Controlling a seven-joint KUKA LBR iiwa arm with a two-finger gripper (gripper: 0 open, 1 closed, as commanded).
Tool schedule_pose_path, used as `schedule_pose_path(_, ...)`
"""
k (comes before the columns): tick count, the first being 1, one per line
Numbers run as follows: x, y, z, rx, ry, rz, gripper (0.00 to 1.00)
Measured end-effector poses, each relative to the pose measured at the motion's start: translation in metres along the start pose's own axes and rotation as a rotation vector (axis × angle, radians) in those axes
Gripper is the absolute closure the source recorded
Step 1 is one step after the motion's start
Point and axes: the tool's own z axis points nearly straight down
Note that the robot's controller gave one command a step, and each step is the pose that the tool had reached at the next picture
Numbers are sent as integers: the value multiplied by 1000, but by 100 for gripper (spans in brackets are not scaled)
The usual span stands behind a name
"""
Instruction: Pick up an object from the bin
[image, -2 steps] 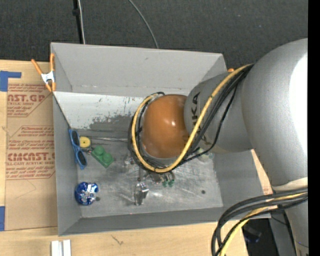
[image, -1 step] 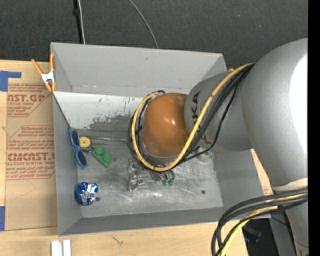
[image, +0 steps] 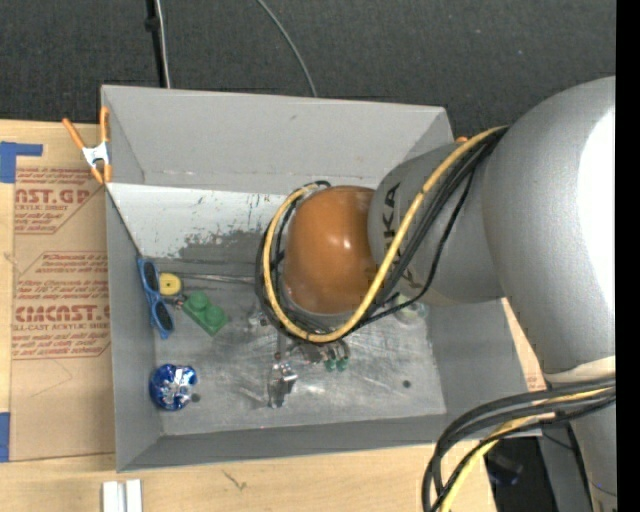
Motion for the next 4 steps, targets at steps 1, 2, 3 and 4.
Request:
schedule_pose_path(1,4,71,15,-3,2,109,0)
schedule_pose_path(2,-7,107,29,-1,-7,275,0)
schedule_pose_path(3,-7,107,28,-2,-7,275,100)
schedule_pose_path(4,-8,102,28,-3,-5,272,100)
